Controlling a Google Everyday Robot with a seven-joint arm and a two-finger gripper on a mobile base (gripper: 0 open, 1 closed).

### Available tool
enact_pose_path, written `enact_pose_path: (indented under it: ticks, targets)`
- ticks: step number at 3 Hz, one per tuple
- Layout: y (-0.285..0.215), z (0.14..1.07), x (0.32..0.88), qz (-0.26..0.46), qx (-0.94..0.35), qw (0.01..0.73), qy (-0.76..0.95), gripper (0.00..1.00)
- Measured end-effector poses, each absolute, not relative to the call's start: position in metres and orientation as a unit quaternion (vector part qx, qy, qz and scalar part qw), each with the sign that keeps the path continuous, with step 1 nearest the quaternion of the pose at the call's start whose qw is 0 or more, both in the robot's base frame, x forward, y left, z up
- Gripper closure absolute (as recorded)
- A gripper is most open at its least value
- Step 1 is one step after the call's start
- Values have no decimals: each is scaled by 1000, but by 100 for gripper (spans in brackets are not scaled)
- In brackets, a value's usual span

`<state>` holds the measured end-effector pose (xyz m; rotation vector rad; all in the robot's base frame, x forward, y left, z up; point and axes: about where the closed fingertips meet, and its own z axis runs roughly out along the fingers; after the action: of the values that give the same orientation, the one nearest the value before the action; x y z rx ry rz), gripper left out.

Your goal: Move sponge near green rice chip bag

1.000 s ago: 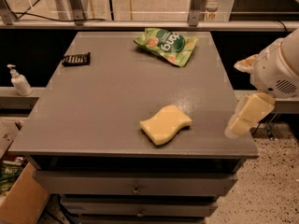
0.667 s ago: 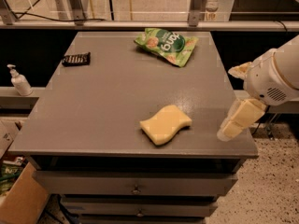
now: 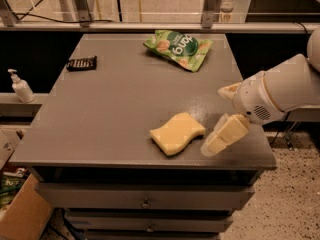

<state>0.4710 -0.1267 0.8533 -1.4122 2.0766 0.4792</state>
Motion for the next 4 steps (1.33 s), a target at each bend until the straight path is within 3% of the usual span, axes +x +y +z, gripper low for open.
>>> enact_pose_path:
  ticks: [2, 4]
  targets:
    - [-98, 845, 465, 210, -528, 301, 765, 0]
    - [-94, 829, 473, 179, -532, 322, 762, 0]
